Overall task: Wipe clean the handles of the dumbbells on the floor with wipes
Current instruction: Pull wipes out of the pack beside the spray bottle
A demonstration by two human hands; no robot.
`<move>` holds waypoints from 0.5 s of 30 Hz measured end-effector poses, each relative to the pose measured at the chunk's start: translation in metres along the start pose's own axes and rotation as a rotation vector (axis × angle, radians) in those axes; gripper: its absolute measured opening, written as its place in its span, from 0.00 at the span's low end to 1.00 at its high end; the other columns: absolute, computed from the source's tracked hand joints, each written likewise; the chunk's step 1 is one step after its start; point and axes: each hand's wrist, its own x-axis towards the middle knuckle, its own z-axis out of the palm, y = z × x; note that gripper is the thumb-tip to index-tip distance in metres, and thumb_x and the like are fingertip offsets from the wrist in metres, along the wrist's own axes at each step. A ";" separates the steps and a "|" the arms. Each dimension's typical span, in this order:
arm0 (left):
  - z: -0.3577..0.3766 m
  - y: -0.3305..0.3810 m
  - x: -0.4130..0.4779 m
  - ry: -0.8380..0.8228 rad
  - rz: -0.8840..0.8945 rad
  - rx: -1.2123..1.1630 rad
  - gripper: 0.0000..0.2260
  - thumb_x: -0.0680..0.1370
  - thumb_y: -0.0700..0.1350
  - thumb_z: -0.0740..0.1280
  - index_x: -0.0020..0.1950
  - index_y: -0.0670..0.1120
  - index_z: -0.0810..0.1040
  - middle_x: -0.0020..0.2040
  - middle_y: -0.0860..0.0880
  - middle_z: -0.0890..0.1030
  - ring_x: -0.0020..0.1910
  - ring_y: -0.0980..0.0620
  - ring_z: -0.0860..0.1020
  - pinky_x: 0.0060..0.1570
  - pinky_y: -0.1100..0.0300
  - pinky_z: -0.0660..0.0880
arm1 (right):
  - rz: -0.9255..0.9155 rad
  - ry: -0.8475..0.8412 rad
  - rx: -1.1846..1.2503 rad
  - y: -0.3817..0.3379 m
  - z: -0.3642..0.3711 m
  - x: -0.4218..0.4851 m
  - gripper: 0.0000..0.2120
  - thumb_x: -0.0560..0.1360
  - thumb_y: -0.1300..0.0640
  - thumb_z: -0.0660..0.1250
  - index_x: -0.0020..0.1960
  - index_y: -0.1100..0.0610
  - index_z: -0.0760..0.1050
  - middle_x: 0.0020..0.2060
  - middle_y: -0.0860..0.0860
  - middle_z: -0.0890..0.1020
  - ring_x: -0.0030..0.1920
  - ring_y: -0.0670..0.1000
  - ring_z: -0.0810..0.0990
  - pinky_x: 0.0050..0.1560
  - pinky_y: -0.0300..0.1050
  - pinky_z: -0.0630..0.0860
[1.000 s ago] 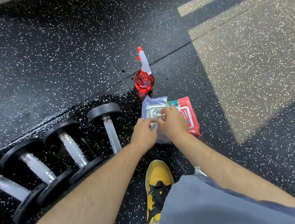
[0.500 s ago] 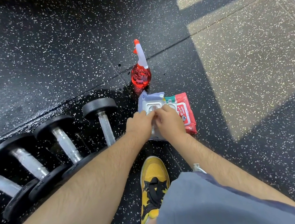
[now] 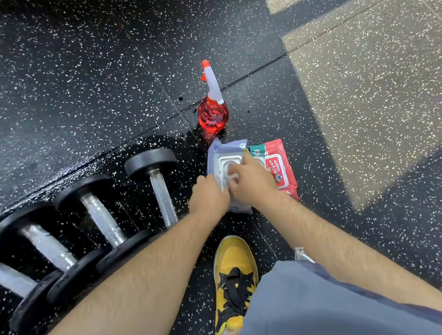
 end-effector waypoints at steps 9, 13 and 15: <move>0.000 0.010 0.011 -0.054 -0.207 -0.129 0.13 0.82 0.53 0.65 0.55 0.43 0.76 0.48 0.46 0.78 0.44 0.46 0.76 0.42 0.55 0.71 | -0.007 0.044 0.016 0.001 0.006 -0.012 0.19 0.76 0.56 0.67 0.67 0.53 0.75 0.57 0.54 0.74 0.54 0.59 0.76 0.48 0.52 0.76; 0.000 0.014 0.011 -0.011 -0.165 -0.172 0.16 0.81 0.53 0.67 0.54 0.40 0.77 0.47 0.45 0.80 0.42 0.44 0.76 0.40 0.56 0.68 | -0.044 0.165 0.097 0.004 0.010 -0.015 0.12 0.77 0.60 0.64 0.59 0.56 0.78 0.52 0.55 0.77 0.50 0.60 0.77 0.41 0.51 0.74; -0.001 0.015 0.007 0.025 -0.113 -0.233 0.13 0.80 0.53 0.67 0.48 0.42 0.75 0.44 0.46 0.80 0.41 0.44 0.76 0.38 0.54 0.66 | -0.027 0.150 0.081 0.005 0.008 -0.013 0.10 0.78 0.58 0.63 0.56 0.54 0.80 0.49 0.53 0.75 0.50 0.59 0.76 0.39 0.49 0.72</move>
